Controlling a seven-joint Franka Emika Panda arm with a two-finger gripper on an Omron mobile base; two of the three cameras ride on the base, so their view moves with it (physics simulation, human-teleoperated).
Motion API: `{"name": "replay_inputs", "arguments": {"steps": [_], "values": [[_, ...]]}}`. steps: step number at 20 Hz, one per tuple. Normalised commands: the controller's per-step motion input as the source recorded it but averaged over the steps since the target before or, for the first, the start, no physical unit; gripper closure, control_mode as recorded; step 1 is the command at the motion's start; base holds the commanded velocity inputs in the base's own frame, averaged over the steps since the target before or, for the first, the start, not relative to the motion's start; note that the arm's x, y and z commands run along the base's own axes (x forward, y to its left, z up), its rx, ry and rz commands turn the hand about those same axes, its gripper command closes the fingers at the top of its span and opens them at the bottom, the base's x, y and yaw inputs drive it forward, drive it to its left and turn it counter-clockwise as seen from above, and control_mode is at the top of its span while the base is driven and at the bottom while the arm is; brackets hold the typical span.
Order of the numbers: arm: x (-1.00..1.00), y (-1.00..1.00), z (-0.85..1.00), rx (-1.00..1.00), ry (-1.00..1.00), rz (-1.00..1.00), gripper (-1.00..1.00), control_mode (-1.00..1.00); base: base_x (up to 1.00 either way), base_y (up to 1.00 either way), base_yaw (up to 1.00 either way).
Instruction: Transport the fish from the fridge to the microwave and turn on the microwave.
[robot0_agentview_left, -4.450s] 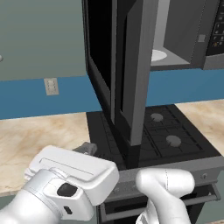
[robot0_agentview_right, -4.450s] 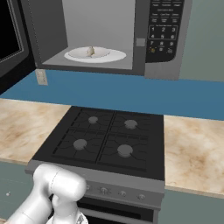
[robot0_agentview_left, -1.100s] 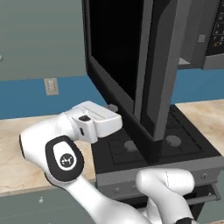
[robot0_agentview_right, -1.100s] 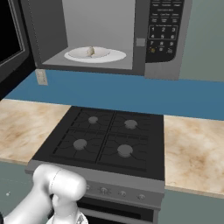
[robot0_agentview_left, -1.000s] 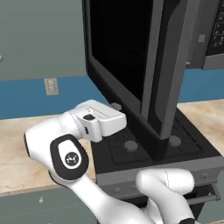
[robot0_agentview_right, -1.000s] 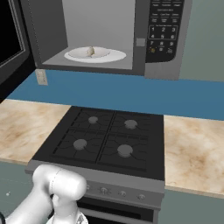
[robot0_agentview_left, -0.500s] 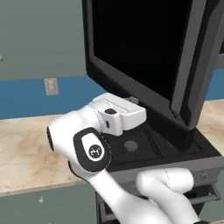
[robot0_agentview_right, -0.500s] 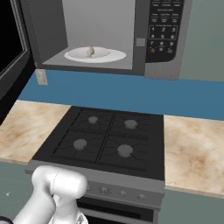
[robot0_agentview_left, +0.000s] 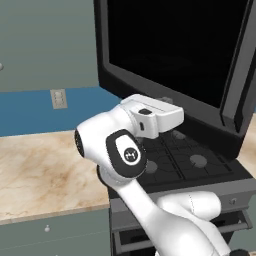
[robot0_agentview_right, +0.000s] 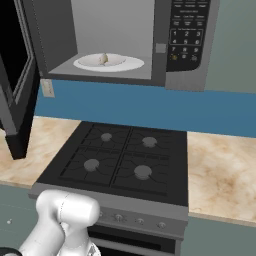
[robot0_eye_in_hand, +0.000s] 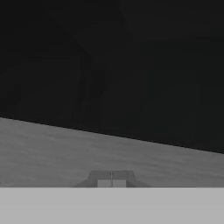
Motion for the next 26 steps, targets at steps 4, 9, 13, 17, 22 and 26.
{"name": "replay_inputs", "arguments": {"steps": [4,9,13,17,22,26], "values": [[0.26,-0.24,0.33,0.0,-0.03,0.0,1.0,-1.0,0.0,0.0,0.0],[0.3,-0.23,0.34,0.0,-0.03,0.0,1.0,-1.0,0.0,0.0,0.0],[0.28,-0.13,0.44,0.08,-0.01,0.0,1.0,-1.0,0.0,0.0,0.0],[0.4,-0.09,0.34,0.12,0.04,0.02,1.0,-1.0,0.0,0.0,0.0],[0.39,-0.1,0.07,0.13,0.17,0.03,1.0,-1.0,0.0,0.0,0.0],[0.23,-0.17,0.0,0.07,0.05,0.0,1.0,-1.0,0.0,0.0,0.0]]}}
